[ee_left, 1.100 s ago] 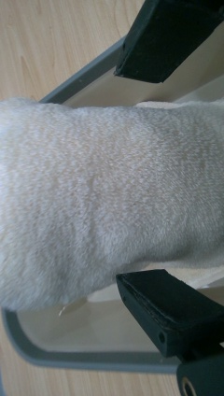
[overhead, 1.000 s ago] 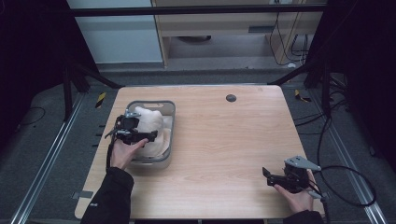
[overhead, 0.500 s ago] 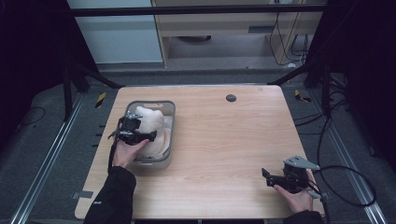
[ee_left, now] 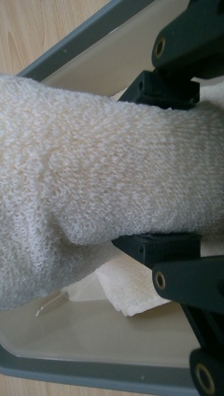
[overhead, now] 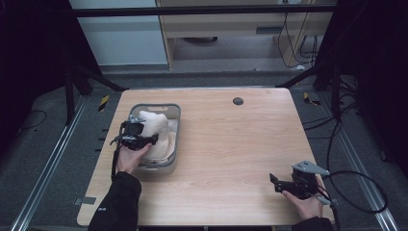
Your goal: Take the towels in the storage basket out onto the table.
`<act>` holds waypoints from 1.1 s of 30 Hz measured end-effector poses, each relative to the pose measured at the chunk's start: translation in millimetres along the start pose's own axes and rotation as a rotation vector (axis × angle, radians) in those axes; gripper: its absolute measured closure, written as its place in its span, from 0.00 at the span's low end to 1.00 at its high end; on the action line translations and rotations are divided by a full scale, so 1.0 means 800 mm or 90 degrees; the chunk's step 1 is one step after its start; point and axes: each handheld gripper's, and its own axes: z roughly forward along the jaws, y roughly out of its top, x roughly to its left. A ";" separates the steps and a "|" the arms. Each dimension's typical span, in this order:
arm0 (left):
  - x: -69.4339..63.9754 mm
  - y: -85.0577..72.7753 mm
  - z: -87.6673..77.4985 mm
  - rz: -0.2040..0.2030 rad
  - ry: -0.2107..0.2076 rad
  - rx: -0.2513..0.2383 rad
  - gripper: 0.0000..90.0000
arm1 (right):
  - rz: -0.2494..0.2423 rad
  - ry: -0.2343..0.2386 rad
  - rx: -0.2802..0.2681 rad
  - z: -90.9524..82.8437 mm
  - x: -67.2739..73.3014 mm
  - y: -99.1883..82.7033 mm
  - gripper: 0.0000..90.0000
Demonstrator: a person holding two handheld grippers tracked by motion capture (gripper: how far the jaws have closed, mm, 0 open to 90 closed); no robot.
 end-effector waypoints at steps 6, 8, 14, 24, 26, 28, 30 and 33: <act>0.002 -0.001 -0.008 -0.009 -0.002 -0.014 0.53 | 0.000 0.003 0.000 0.000 0.000 0.000 0.06; 0.002 0.000 -0.014 -0.010 -0.006 -0.020 0.54 | 0.002 0.003 -0.001 0.000 0.000 0.000 0.06; 0.002 0.003 -0.034 -0.013 -0.007 -0.050 0.54 | 0.004 0.004 -0.001 -0.001 0.000 0.000 0.06; 0.003 0.012 -0.078 -0.007 -0.017 -0.105 0.54 | 0.001 0.002 -0.003 -0.001 0.000 0.000 0.06; 0.002 0.015 -0.087 -0.006 -0.019 -0.115 0.54 | -0.001 0.000 -0.004 -0.002 0.000 0.000 0.06; 0.002 0.017 -0.095 -0.003 -0.020 -0.125 0.54 | -0.002 0.000 -0.004 -0.001 -0.001 0.000 0.06; 0.002 0.019 -0.102 -0.006 -0.022 -0.133 0.54 | -0.002 0.001 -0.005 -0.002 0.000 0.000 0.06; 0.000 0.023 -0.115 -0.003 -0.028 -0.145 0.54 | -0.001 0.001 -0.005 -0.002 0.000 0.000 0.06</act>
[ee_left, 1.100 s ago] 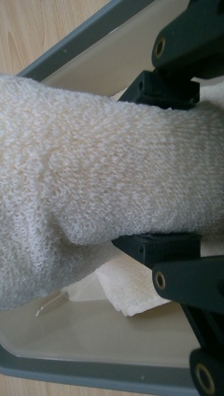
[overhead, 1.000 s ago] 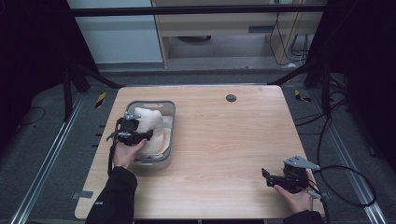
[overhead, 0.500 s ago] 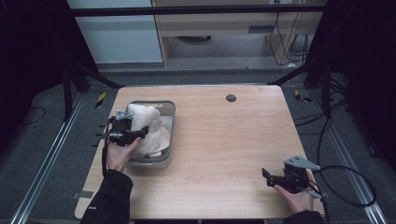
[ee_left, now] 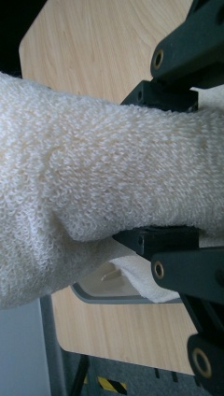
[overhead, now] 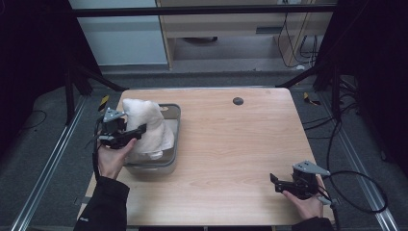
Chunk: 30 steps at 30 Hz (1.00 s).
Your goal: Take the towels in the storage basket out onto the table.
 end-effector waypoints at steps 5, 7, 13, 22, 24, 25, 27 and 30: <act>-0.005 0.009 -0.016 0.010 -0.011 -0.016 0.54 | 0.002 0.001 0.000 0.000 0.000 0.000 0.06; -0.010 0.011 -0.022 0.019 -0.014 -0.027 0.54 | 0.002 0.001 0.000 0.000 0.000 0.000 0.06; -0.022 0.022 -0.039 0.039 -0.025 -0.047 0.54 | -0.001 0.000 -0.003 -0.001 0.000 0.000 0.06; -0.033 0.034 -0.057 0.052 -0.044 -0.067 0.53 | -0.001 -0.001 -0.007 -0.002 -0.001 0.000 0.07; -0.036 0.035 -0.059 0.056 -0.050 -0.066 0.53 | -0.001 -0.002 -0.007 -0.002 -0.001 0.000 0.07; -0.037 0.036 -0.059 0.056 -0.054 -0.066 0.53 | -0.002 -0.002 -0.007 -0.002 -0.001 0.000 0.07; -0.040 0.038 -0.061 0.058 -0.061 -0.068 0.53 | -0.002 -0.002 -0.007 -0.002 -0.001 0.000 0.07; -0.044 0.042 -0.063 0.060 -0.068 -0.071 0.53 | -0.001 -0.001 -0.007 -0.002 -0.001 0.000 0.07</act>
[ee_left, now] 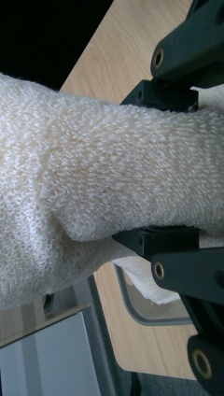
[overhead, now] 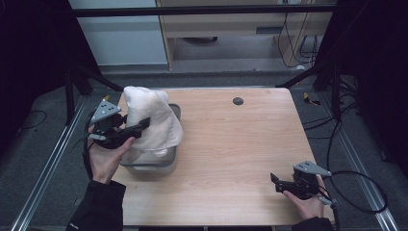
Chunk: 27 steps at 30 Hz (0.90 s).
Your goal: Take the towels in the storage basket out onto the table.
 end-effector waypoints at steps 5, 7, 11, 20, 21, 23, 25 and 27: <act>-0.009 0.004 0.001 0.004 -0.015 -0.001 0.53 | 0.002 0.001 0.001 0.000 0.000 0.000 0.07; -0.014 0.005 0.003 0.008 -0.020 0.001 0.53 | -0.002 -0.001 -0.001 0.000 0.000 0.000 0.07; -0.022 0.008 0.008 0.014 -0.033 0.004 0.53 | -0.003 -0.003 -0.006 -0.001 0.000 0.000 0.07; -0.047 0.013 0.021 0.028 -0.064 0.005 0.53 | -0.003 -0.002 -0.003 -0.002 0.000 0.000 0.08; -0.049 0.014 0.024 0.030 -0.069 0.006 0.53 | -0.003 -0.003 -0.003 -0.002 0.000 0.000 0.08; -0.054 0.014 0.028 0.034 -0.077 0.010 0.53 | -0.003 -0.003 -0.003 -0.002 0.000 0.000 0.08; -0.059 0.014 0.033 0.037 -0.083 0.013 0.53 | -0.005 -0.003 -0.004 -0.002 0.000 0.000 0.08; -0.064 0.014 0.037 0.038 -0.088 0.016 0.53 | -0.005 -0.004 -0.003 -0.002 0.000 0.000 0.08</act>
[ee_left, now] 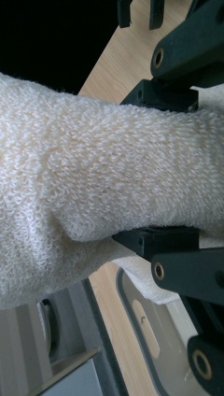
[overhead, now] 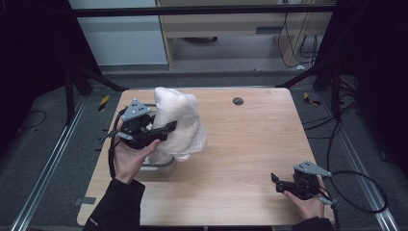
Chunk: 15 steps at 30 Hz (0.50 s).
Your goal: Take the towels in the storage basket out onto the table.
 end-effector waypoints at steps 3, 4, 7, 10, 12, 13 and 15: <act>-0.006 0.000 0.006 0.006 -0.008 0.004 0.53 | -0.006 -0.002 -0.002 0.001 -0.001 0.000 0.08; -0.008 0.000 0.008 0.006 -0.010 0.003 0.53 | -0.006 -0.002 -0.002 0.001 0.000 0.000 0.08; -0.014 0.001 0.015 0.013 -0.018 0.009 0.53 | -0.004 -0.002 -0.004 0.000 -0.001 0.000 0.08; -0.020 0.001 0.024 0.016 -0.028 0.013 0.53 | -0.001 -0.001 -0.005 0.000 -0.001 0.000 0.08; -0.024 0.001 0.030 0.015 -0.034 0.015 0.53 | -0.001 -0.001 -0.004 0.000 -0.001 0.000 0.08; -0.026 0.001 0.033 0.016 -0.037 0.015 0.53 | -0.002 -0.001 -0.004 0.000 -0.001 0.000 0.08; -0.030 0.001 0.039 0.018 -0.044 0.019 0.53 | -0.001 -0.001 -0.005 0.000 -0.001 0.000 0.08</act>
